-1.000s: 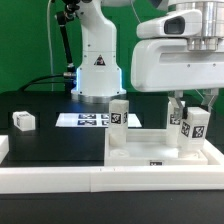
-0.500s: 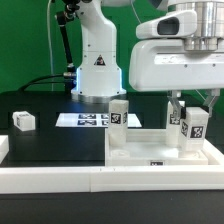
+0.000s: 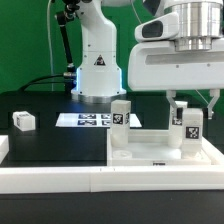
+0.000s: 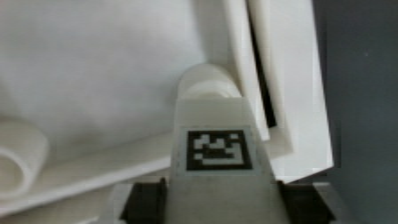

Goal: Assemble square table

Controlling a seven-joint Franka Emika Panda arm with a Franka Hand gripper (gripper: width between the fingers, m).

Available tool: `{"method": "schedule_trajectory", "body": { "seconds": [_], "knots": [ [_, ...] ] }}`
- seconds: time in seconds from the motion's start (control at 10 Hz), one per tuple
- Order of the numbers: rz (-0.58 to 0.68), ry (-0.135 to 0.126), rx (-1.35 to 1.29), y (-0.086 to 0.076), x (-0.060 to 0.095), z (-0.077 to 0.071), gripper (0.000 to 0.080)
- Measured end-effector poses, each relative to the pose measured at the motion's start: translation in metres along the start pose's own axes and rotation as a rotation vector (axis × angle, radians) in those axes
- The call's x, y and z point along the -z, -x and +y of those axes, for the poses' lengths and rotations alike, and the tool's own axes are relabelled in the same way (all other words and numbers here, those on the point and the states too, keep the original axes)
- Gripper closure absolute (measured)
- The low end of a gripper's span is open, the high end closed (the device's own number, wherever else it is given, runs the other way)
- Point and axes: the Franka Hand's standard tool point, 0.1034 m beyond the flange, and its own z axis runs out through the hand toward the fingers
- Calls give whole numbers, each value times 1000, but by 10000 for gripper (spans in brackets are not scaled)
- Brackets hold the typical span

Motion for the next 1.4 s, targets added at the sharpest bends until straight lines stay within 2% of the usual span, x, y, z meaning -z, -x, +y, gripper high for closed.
{"method": "schedule_trajectory", "body": {
  "seconds": [0.4,0.5,0.6,0.9,1.2,1.4],
  "knots": [
    [3,-18,-282,0,-1,-3,509],
    [-6,-29,-447,1,-1,-6,509],
    [-7,-30,-485,1,-1,-6,509],
    [-37,-46,-817,3,-1,-11,509],
    [-54,-61,-986,3,-1,-10,509],
    [-57,-63,-995,3,-1,-10,509]
  ]
}}
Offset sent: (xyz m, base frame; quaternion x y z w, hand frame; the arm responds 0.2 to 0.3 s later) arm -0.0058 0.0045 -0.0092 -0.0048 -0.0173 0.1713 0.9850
